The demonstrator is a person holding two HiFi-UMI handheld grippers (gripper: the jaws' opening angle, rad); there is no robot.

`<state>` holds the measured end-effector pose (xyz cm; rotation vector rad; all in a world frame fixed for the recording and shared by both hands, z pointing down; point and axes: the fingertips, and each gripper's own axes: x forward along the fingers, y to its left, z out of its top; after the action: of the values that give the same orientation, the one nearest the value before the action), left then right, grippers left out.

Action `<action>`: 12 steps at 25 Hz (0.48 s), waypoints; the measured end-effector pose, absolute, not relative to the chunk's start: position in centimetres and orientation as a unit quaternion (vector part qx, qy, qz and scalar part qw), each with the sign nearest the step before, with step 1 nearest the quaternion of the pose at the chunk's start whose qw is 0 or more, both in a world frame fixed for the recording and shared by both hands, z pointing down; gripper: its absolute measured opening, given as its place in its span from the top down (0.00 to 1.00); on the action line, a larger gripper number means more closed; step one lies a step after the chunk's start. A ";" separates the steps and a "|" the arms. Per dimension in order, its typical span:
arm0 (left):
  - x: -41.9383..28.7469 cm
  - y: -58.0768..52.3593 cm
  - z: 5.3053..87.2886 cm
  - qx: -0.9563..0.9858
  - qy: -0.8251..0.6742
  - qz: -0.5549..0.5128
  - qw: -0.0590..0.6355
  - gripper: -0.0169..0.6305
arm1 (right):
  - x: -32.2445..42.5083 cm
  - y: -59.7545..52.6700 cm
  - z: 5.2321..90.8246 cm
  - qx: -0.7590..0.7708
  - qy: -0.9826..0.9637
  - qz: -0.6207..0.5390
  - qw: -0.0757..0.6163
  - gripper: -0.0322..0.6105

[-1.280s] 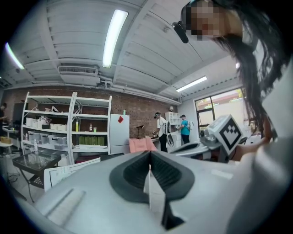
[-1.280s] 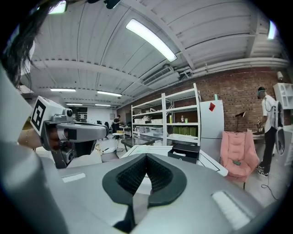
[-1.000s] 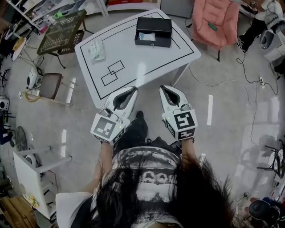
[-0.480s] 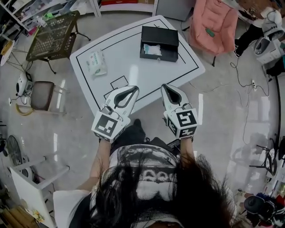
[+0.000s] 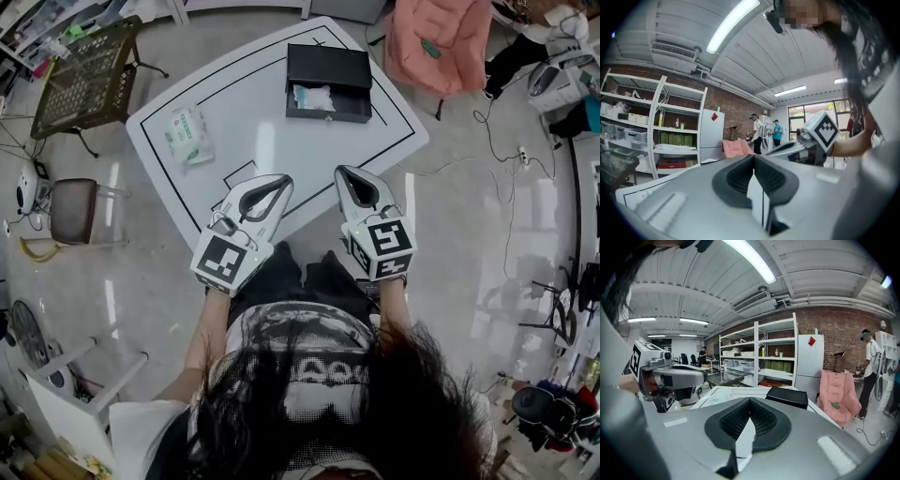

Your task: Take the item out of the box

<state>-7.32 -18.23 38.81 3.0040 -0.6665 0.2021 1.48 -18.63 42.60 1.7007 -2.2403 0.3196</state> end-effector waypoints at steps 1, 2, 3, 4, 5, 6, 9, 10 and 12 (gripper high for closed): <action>-7.2 -18.4 39.0 0.973 -0.216 0.068 0.038 0.97 | 1.7 -19.0 42.7 0.593 -0.782 0.111 0.158 0.95; -7.1 -18.6 39.1 0.973 -0.217 0.070 0.045 0.97 | 1.9 -19.4 42.8 0.592 -0.782 0.110 0.161 0.95; -7.0 -18.8 39.2 0.972 -0.217 0.072 0.047 0.97 | 2.2 -19.8 42.8 0.590 -0.783 0.110 0.165 0.95; -6.9 -19.1 39.2 0.972 -0.218 0.073 0.045 0.97 | 2.5 -20.2 42.9 0.588 -0.784 0.108 0.168 0.95; -6.7 -19.4 39.3 0.972 -0.219 0.072 0.040 0.97 | 2.9 -20.7 43.0 0.584 -0.786 0.107 0.171 0.95; -6.6 -19.8 39.3 0.972 -0.222 0.070 0.035 0.97 | 3.3 -21.3 43.1 0.580 -0.789 0.105 0.174 0.95; -6.3 -20.6 39.5 0.970 -0.232 0.069 0.036 0.97 | 4.2 -23.2 43.9 0.560 -0.801 0.110 0.183 0.94; -6.2 -20.9 39.5 0.969 -0.235 0.072 0.040 0.97 | 4.4 -23.7 44.2 0.551 -0.805 0.115 0.186 0.92; -5.8 -21.6 39.5 0.965 -0.246 0.079 0.043 0.97 | 5.1 -25.3 44.4 0.530 -0.818 0.123 0.186 0.89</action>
<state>-5.81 -21.63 39.48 2.9512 -0.7510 0.2401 5.12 -25.34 44.44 1.4923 -2.3048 0.3462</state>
